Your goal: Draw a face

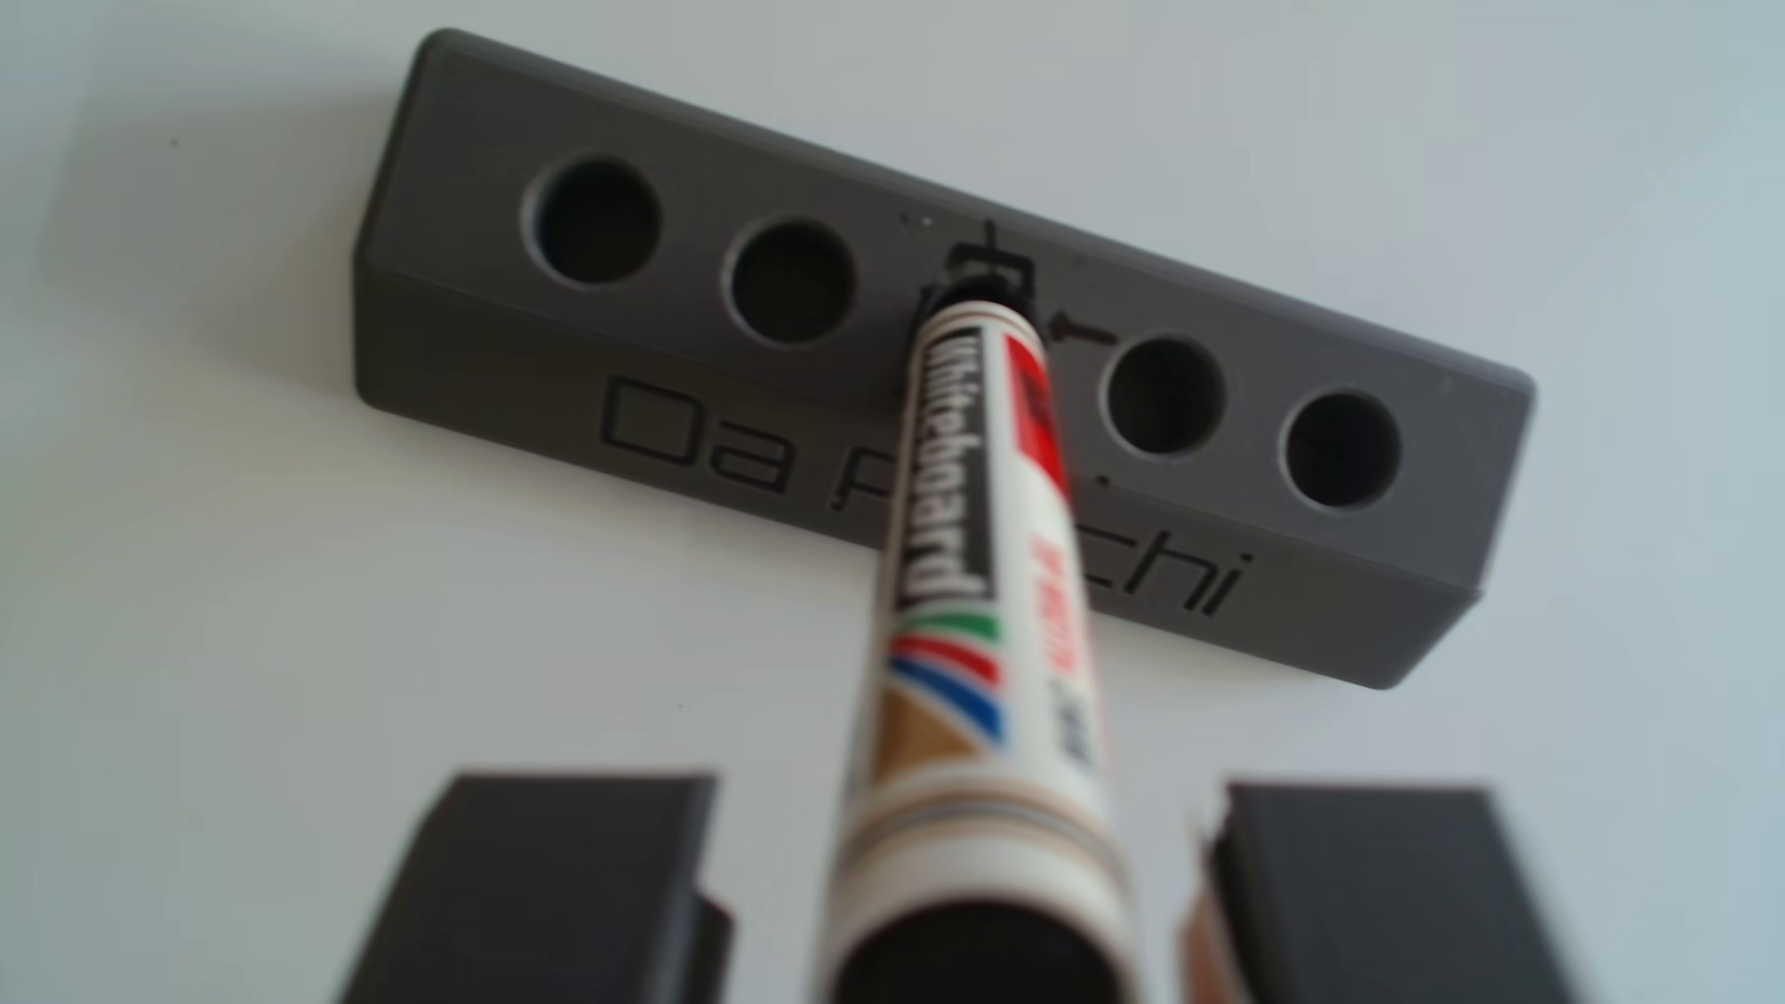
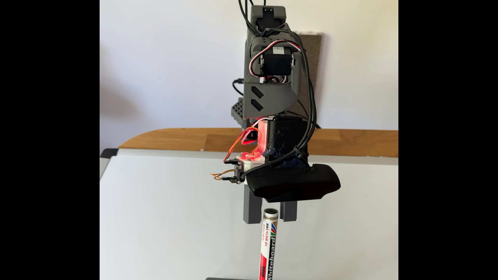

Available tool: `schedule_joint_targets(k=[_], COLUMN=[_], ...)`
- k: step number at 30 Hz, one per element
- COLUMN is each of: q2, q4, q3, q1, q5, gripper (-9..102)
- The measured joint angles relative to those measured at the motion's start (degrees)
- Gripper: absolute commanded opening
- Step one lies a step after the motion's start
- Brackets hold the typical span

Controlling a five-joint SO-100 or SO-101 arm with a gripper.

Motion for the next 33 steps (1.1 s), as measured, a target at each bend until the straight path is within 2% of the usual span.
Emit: schedule_joint_targets(k=[6, 11, 17, 33], q2=[-3.3, -8.0, -9.8, -10.3], q4=[0.4, 5.6, 8.0, 11.4], q3=[-3.0, -10.9, -16.4, -17.4], q1=[0.0, 0.0, 1.7, 1.9], q5=[0.0, 0.0, 0.0, 0.0], gripper=[93, 93, 93, 93])
